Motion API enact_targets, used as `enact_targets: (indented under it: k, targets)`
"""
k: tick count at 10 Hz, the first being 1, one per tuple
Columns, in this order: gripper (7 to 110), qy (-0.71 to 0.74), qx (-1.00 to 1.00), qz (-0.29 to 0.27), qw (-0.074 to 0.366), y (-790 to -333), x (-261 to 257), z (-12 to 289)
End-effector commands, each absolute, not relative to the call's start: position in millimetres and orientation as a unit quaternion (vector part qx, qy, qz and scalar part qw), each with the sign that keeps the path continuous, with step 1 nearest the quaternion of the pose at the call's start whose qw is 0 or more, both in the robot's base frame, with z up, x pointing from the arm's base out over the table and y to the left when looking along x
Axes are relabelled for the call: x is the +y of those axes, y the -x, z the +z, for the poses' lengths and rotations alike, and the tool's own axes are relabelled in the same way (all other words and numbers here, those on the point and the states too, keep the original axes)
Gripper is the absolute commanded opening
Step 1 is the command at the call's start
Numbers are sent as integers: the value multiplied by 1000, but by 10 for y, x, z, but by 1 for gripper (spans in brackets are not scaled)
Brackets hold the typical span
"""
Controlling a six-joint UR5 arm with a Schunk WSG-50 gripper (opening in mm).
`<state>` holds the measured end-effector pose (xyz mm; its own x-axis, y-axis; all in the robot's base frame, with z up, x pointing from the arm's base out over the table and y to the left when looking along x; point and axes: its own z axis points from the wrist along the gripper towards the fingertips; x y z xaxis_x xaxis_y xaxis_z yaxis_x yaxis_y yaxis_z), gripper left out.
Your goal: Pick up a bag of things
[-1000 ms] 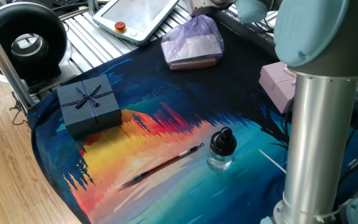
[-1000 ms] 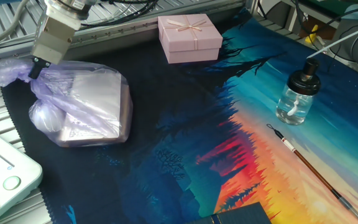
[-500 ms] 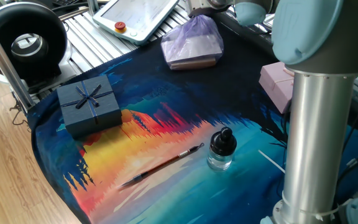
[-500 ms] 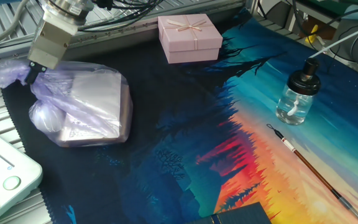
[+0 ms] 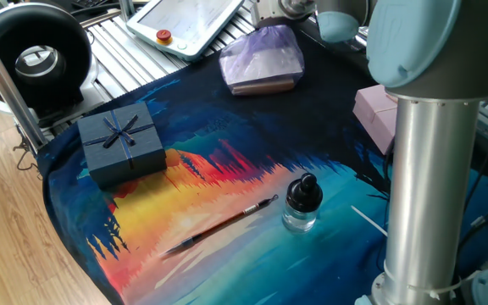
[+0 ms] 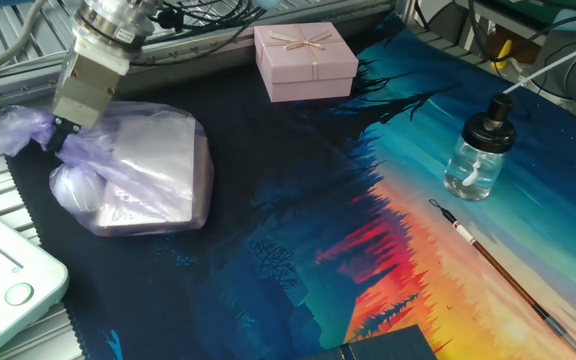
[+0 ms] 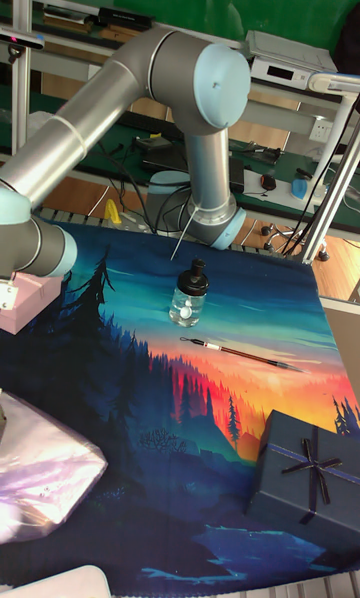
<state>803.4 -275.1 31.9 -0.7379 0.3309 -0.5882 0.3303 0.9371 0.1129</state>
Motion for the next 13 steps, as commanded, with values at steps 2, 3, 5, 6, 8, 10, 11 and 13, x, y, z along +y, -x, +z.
enact_targets:
  k: [2,3,5,6,8,10,11,13]
  targets:
    - [66,-198,926,7,321,-8074,-2805,247]
    - [66,-198,926,8,322,-8097,-2823,264]
    - [66,-196,924,15,328,-8175,-2854,300]
    - [66,-193,924,20,330,-8205,-2853,287]
    - [66,-191,923,20,332,-8249,-2842,235]
    - [66,-190,926,18,325,-8217,-2808,188]
    - [66,-190,928,16,319,-8172,-2778,151]
    - [66,-203,930,19,305,-8073,-2699,56]
